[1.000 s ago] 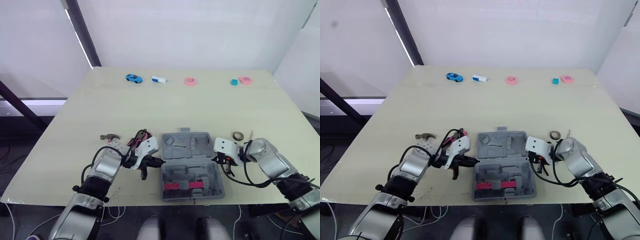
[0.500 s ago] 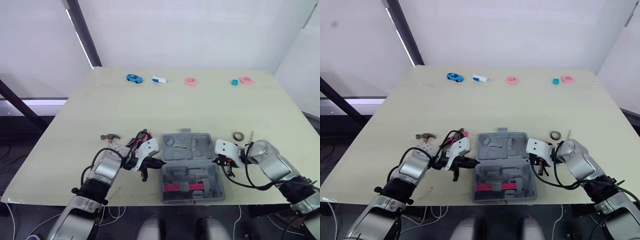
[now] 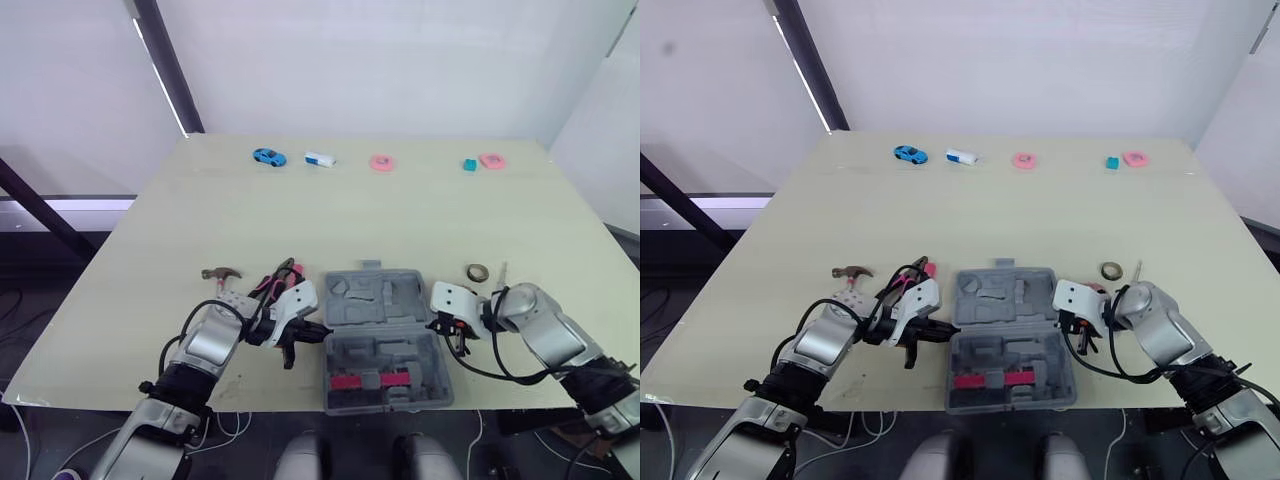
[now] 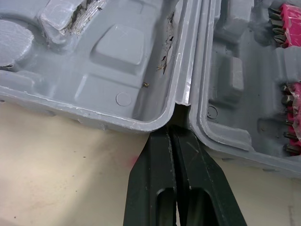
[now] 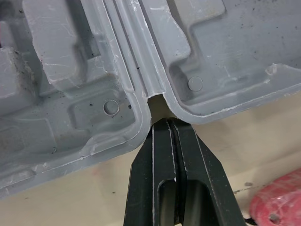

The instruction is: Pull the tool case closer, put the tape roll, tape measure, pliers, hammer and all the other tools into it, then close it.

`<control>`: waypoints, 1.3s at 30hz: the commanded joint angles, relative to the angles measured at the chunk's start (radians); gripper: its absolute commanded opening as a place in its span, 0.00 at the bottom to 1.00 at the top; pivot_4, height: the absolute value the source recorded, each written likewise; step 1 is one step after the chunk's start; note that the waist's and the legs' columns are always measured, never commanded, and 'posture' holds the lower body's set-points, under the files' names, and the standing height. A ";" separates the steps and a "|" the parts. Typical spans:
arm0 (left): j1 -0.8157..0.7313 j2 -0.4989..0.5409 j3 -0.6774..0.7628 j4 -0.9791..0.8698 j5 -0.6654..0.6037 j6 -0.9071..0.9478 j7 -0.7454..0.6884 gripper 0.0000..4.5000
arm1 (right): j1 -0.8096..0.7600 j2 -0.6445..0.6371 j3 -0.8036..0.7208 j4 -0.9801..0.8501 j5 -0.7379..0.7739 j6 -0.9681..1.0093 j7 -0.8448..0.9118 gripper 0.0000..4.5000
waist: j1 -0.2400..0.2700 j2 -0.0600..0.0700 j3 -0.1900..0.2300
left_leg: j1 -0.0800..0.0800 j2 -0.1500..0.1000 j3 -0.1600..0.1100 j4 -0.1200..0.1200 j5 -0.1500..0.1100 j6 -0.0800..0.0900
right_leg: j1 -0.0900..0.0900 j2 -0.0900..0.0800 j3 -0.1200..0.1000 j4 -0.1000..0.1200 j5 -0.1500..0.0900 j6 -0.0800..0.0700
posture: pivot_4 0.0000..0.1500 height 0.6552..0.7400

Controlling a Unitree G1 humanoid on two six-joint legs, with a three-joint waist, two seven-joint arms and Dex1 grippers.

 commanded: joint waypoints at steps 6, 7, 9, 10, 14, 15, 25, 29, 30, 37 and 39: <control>0.063 0.013 -0.031 -0.116 -0.035 0.041 0.000 0.03 | 0.037 -0.020 -0.018 -0.088 0.036 0.029 0.015 0.00 | 0.000 0.000 0.000 | 0.000 0.000 0.000 0.000 0.000 0.000 | 0.000 0.000 0.000 0.000 0.000 0.000 | 1.00 1.00; 0.067 0.013 -0.031 -0.124 -0.036 0.046 0.002 0.03 | 0.040 -0.022 -0.017 -0.093 0.037 0.033 0.015 0.00 | 0.000 0.000 0.000 | 0.000 0.000 0.000 0.000 0.000 0.000 | 0.000 0.000 0.000 0.000 0.000 0.000 | 1.00 1.00; 0.075 0.016 -0.030 -0.134 -0.037 0.054 0.005 0.03 | 0.047 -0.025 -0.017 -0.105 0.041 0.041 0.016 0.00 | 0.001 0.000 0.000 | 0.000 0.000 0.000 0.000 0.000 0.000 | 0.000 0.000 0.000 0.000 0.000 0.000 | 1.00 1.00; 0.079 0.017 -0.029 -0.137 -0.038 0.057 0.008 0.03 | 0.053 -0.027 -0.016 -0.115 0.044 0.048 0.017 0.00 | 0.001 0.000 0.000 | 0.000 0.000 0.000 0.000 0.000 0.000 | 0.000 0.000 0.000 0.000 0.000 0.000 | 1.00 1.00; 0.092 0.027 -0.028 -0.144 -0.045 0.062 0.015 0.03 | 0.075 -0.036 -0.012 -0.154 0.052 0.070 0.023 0.00 | 0.001 0.000 0.000 | 0.000 0.000 0.000 0.000 0.000 0.000 | 0.000 0.000 0.000 0.000 0.000 0.000 | 1.00 1.00; 0.093 0.028 -0.028 -0.146 -0.047 0.064 0.017 0.03 | 0.079 -0.038 -0.013 -0.160 0.053 0.074 0.023 0.00 | 0.002 0.000 0.000 | 0.000 0.000 0.000 0.000 0.000 0.000 | 0.000 0.000 0.000 0.000 0.000 0.000 | 1.00 1.00; 0.116 0.037 -0.036 -0.172 -0.065 0.087 0.030 0.03 | 0.099 -0.059 -0.020 -0.187 0.065 0.091 0.019 0.00 | 0.002 0.000 0.000 | 0.000 0.000 0.000 0.000 0.000 0.000 | 0.000 0.000 0.000 0.000 0.000 0.000 | 1.00 1.00; 0.120 0.041 -0.039 -0.175 -0.068 0.088 0.030 0.03 | 0.101 -0.062 -0.019 -0.191 0.069 0.097 0.016 0.00 | 0.002 0.000 0.000 | 0.000 0.000 0.000 0.000 0.000 0.000 | 0.000 0.000 0.000 0.000 0.000 0.000 | 1.00 1.00; 0.120 0.042 -0.040 -0.175 -0.069 0.088 0.031 0.03 | 0.101 -0.062 -0.019 -0.191 0.070 0.098 0.016 0.00 | 0.002 0.000 0.000 | 0.000 0.000 0.000 0.000 0.000 0.000 | 0.000 0.000 0.000 0.000 0.000 0.000 | 1.00 1.00; 0.126 0.052 -0.050 -0.172 -0.080 0.085 0.032 0.03 | 0.108 -0.070 -0.019 -0.195 0.072 0.100 0.018 0.00 | 0.002 0.000 0.000 | 0.000 0.000 0.000 0.000 0.000 0.000 | 0.000 0.000 0.000 0.000 0.000 0.000 | 1.00 1.00; 0.128 0.054 -0.053 -0.172 -0.083 0.084 0.034 0.03 | 0.108 -0.071 -0.017 -0.195 0.073 0.101 0.018 0.00 | 0.002 0.000 0.000 | 0.000 0.000 0.000 0.000 0.000 0.000 | 0.000 0.000 0.000 0.000 0.000 0.000 | 1.00 1.00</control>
